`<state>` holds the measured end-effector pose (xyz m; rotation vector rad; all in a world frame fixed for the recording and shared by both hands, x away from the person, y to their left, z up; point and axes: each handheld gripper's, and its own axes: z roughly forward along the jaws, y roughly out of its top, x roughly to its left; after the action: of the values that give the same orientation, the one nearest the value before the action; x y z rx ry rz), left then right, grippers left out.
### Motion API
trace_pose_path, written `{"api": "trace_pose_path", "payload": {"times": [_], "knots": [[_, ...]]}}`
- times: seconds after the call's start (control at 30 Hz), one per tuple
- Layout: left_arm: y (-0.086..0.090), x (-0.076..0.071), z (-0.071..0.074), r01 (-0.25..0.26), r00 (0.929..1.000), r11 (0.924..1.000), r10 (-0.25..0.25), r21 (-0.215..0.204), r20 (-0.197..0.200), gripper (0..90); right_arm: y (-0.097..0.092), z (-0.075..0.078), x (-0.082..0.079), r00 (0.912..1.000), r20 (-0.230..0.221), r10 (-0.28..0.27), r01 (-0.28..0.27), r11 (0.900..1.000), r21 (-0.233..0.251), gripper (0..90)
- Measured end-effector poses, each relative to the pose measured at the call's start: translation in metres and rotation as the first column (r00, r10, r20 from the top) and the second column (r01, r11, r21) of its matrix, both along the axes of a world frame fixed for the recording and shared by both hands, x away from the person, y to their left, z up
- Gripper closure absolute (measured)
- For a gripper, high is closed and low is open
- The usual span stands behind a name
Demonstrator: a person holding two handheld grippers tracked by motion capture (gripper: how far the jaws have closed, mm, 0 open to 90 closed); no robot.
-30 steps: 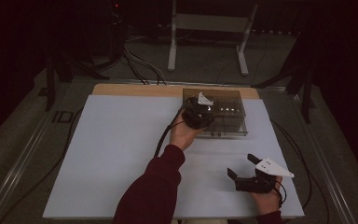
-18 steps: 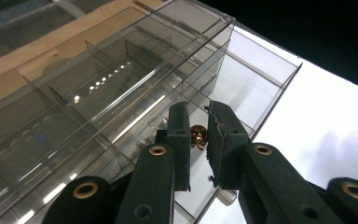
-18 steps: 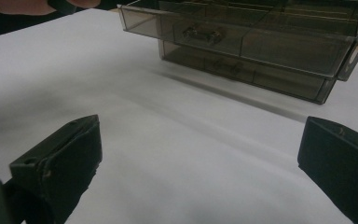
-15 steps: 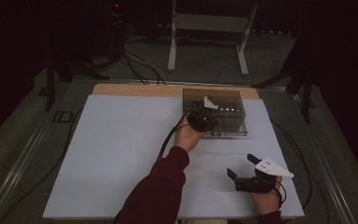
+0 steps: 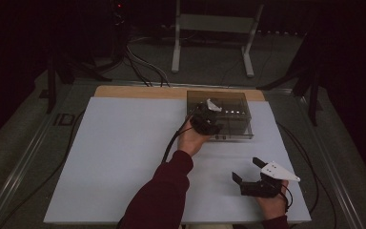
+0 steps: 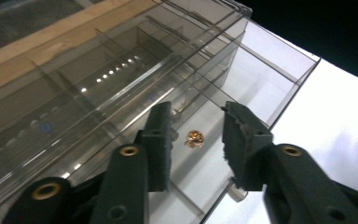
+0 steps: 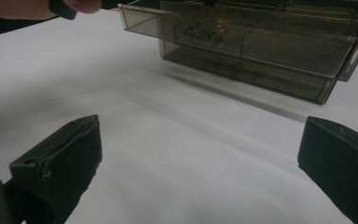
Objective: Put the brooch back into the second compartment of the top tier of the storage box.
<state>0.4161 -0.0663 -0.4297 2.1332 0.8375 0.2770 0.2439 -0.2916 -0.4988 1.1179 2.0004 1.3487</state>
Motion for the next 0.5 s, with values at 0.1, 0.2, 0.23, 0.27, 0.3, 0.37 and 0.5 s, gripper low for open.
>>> {"api": "trace_pose_path", "payload": {"times": [0.1,0.2,0.23,0.27,0.3,0.37,0.5], "knots": [[0.008,-0.001,0.003,-0.021,0.9997,0.9998,0.021,-0.002,0.012,53.9,0.0,0.0,0.0,1.0,-0.001,0.001,-0.001,1.0,-0.001,0.0],[0.018,-0.004,0.008,-0.042,0.9989,0.999,0.042,-0.016,0.02,47.5,0.0,0.0,0.0,1.0,0.0,0.002,-0.002,1.0,-0.002,0.0],[0.022,-0.005,0.009,-0.046,0.9987,0.9987,0.047,-0.023,0.021,46.0,0.001,0.0,0.0,1.0,0.0,0.0,0.0,1.0,-0.002,0.0],[0.026,-0.006,0.01,-0.051,0.9984,0.9983,0.051,-0.028,0.022,44.6,0.0,0.0,0.0,1.0,0.0,0.0,0.0,1.0,-0.003,0.0],[0.03,-0.008,0.012,-0.056,0.998,0.9979,0.057,-0.033,0.028,43.6,0.0,0.0,0.0,1.0,0.001,0.001,-0.001,1.0,-0.004,0.0],[0.038,-0.011,0.015,-0.063,0.9973,0.9968,0.065,-0.049,0.035,41.6,0.001,0.0,0.0,1.0,-0.001,0.001,-0.001,1.0,-0.005,0.0],[0.056,-0.016,0.021,-0.092,0.9936,0.9929,0.097,-0.076,0.058,37.8,0.001,0.0,0.0,1.0,-0.001,0.002,-0.002,1.0,-0.006,0.0]]}}
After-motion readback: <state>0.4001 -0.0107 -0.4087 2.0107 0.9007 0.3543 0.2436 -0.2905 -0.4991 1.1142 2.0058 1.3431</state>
